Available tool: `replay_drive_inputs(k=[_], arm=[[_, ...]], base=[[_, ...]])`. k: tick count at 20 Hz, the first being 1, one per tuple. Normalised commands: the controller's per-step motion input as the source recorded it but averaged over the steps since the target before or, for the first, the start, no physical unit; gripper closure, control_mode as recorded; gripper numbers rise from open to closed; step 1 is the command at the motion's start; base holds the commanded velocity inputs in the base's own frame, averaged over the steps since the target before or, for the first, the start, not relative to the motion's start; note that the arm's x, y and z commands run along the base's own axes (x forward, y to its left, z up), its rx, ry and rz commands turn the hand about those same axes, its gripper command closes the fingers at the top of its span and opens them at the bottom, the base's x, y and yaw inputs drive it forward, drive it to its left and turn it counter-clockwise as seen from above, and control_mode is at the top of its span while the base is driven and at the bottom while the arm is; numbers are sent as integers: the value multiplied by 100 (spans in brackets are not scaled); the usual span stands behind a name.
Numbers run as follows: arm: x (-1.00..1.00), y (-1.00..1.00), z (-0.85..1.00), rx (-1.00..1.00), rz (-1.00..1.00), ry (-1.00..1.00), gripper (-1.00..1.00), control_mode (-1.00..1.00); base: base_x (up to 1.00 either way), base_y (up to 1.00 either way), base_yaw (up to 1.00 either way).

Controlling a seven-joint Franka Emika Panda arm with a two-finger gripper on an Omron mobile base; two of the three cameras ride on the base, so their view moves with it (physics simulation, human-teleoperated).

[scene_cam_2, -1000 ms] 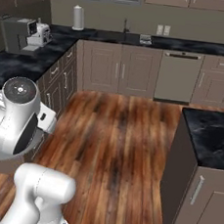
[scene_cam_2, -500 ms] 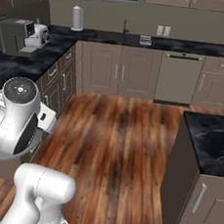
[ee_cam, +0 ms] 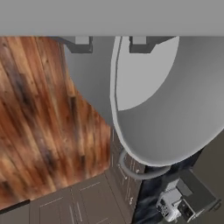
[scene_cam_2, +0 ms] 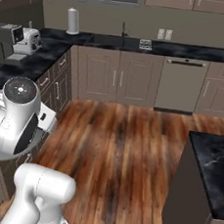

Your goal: Move the pot and pan from the stove into the sink.

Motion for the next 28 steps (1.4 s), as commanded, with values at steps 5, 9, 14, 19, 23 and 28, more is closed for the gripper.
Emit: replay_drive_inputs(k=[5,9,14,19,23,28], arm=[[0,0,0,0,0,0,100,100],[0,0,0,0,0,0,100,100],[0,0,0,0,0,0,100,100],[0,0,0,0,0,0,100,100],[0,0,0,0,0,0,100,100],[0,0,0,0,0,0,100,100]], base=[[85,0,0],[89,0,0],[90,0,0],[91,0,0],[92,0,0],[94,0,0]])
